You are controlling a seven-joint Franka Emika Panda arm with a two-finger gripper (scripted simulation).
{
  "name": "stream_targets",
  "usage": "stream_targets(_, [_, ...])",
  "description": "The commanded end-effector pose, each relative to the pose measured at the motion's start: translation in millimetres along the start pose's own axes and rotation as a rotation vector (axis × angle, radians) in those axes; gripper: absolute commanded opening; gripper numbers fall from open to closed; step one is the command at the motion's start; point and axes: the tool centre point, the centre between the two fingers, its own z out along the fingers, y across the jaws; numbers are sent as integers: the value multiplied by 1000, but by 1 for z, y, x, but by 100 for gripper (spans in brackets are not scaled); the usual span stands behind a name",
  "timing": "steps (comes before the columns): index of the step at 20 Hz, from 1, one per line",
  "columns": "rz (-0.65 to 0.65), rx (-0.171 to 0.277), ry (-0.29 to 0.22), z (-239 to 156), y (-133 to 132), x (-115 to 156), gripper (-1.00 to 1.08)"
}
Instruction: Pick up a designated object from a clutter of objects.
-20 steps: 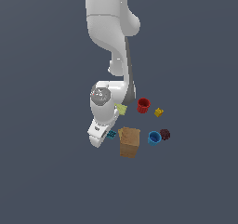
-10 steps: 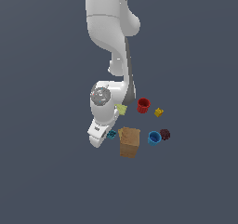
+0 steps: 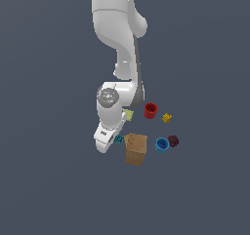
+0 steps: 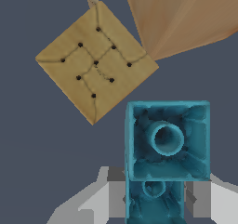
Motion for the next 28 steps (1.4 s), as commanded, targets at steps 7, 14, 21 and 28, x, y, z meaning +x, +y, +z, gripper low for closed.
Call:
stream_targets(7, [-1, -2, 0, -50, -18, 23, -100])
stream_targets(14, [-2, -2, -1, -119, -43, 55, -100])
stream_targets(21, [-3, -2, -1, -196, -70, 92, -100])
stream_targets(28, [-3, -1, 0, -269, -95, 127, -100])
